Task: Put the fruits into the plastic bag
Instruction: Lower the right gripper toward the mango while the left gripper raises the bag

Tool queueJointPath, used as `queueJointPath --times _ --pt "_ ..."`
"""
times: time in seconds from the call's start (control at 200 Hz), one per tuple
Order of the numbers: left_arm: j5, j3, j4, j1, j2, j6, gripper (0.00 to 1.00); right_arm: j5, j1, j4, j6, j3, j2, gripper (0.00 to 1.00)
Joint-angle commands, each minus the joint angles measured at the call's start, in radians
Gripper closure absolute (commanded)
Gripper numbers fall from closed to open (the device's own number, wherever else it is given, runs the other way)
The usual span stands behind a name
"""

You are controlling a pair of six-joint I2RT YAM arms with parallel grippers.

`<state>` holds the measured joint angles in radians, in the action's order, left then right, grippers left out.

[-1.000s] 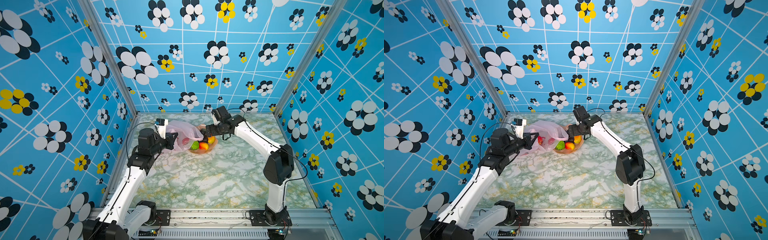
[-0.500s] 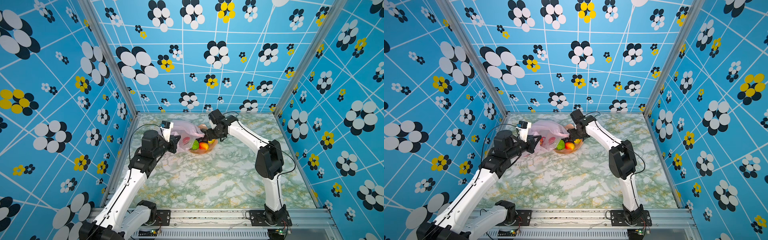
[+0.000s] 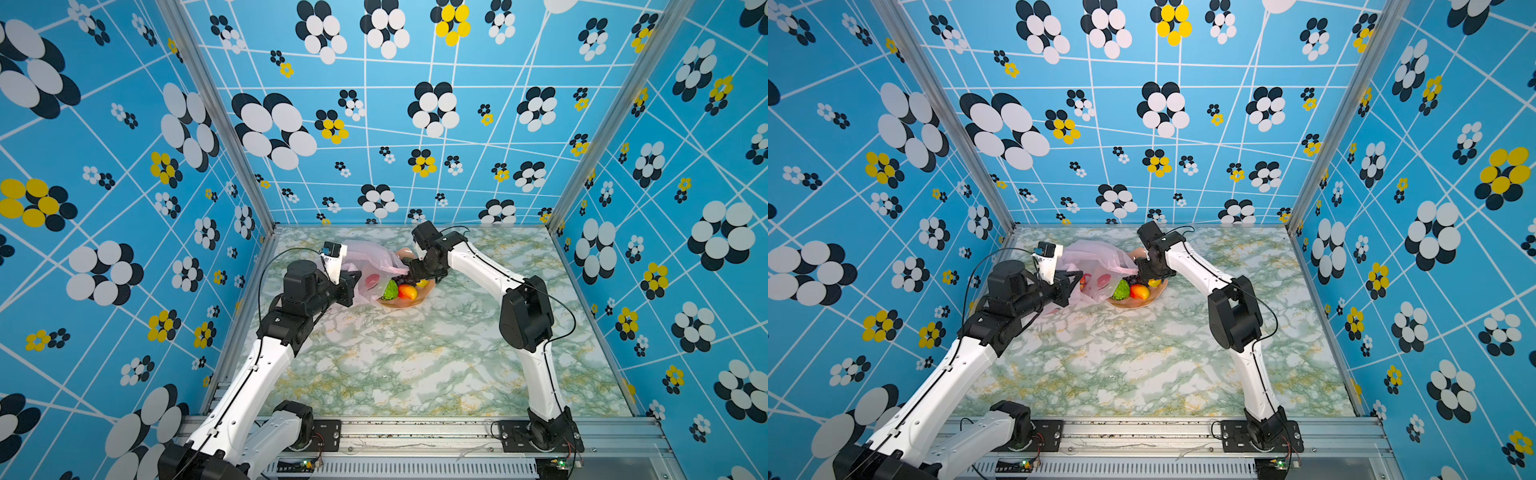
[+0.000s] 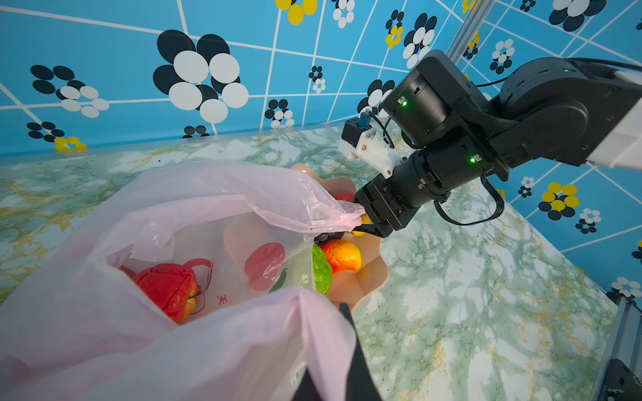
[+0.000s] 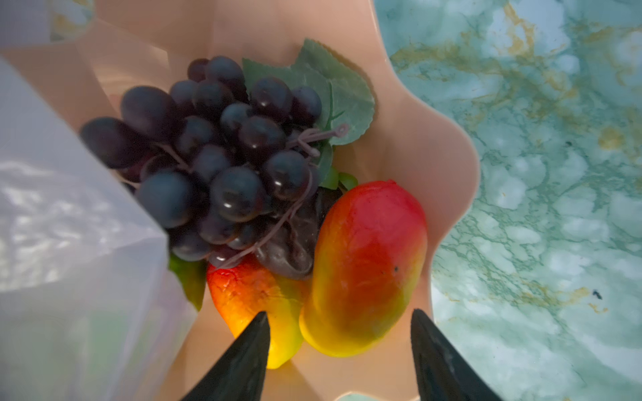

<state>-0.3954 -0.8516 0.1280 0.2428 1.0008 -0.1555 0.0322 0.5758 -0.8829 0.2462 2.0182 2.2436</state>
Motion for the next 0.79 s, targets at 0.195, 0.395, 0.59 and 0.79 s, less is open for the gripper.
queueJointPath --times 0.195,0.395,0.59,0.79 --pt "-0.016 0.008 0.003 0.003 0.014 0.013 1.0 -0.017 -0.013 -0.05 -0.008 0.076 0.063 0.4" --pt "-0.017 0.009 0.001 0.004 0.01 0.013 1.0 -0.019 -0.018 -0.067 0.001 0.092 0.066 0.56" --pt "-0.019 0.008 0.002 0.005 0.009 0.014 1.0 -0.026 -0.017 0.005 0.033 0.009 -0.035 0.63" --pt "-0.02 0.006 0.004 0.006 0.009 0.014 1.0 -0.047 -0.02 0.095 0.049 -0.063 -0.118 0.55"
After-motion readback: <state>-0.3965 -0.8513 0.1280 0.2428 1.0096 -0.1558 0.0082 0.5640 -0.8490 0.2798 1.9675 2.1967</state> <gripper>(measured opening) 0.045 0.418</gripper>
